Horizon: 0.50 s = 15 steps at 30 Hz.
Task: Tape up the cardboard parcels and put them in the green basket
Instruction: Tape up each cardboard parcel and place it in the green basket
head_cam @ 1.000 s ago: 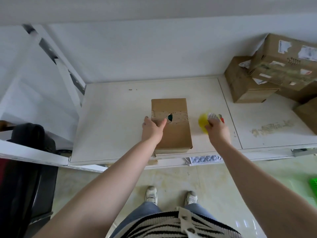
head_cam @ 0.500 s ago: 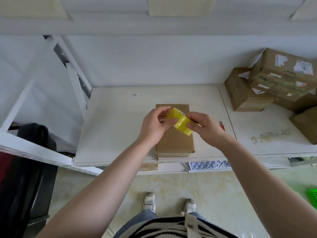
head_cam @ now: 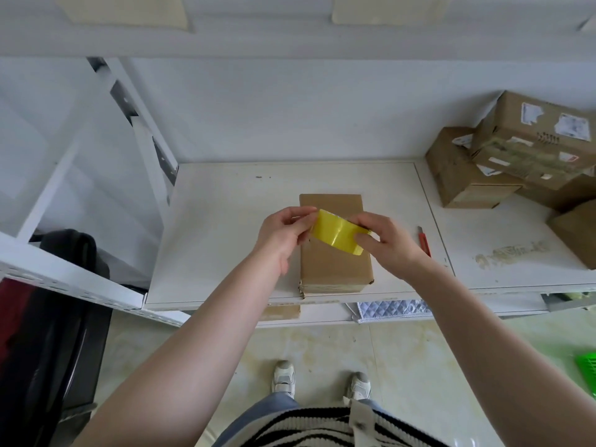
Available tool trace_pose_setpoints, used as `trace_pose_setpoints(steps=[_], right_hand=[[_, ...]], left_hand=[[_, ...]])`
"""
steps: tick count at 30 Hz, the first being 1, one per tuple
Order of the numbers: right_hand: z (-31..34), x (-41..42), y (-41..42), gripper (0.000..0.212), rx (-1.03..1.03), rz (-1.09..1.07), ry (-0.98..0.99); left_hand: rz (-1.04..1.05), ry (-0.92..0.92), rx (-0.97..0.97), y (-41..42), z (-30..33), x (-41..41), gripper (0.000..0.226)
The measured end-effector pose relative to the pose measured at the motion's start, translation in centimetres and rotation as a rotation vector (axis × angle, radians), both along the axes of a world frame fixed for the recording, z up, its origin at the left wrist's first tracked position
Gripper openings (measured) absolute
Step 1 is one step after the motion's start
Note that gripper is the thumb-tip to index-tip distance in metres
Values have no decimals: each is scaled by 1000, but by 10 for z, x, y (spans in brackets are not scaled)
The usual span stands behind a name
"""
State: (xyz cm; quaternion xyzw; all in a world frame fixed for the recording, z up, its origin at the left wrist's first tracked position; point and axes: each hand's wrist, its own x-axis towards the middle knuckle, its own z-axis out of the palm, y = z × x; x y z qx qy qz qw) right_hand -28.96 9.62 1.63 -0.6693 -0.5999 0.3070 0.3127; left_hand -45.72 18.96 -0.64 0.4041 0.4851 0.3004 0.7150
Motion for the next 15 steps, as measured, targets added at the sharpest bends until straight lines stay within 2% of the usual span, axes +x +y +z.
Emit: trace_pose_setpoints(steps=[4, 8, 11, 15], right_hand=[[0, -3, 3, 14, -6, -38, -36], [5, 4, 5, 19, -46, -77, -147], [13, 8, 8, 28, -49, -105, -217], [17, 4, 8, 15, -25, -92, -239]], left_hand=[[15, -43, -123, 3, 5, 2, 13], [38, -193, -241, 10, 14, -5, 13], [-55, -183, -184, 11, 18, -10, 10], [-162, -47, -55, 15, 17, -16, 15]])
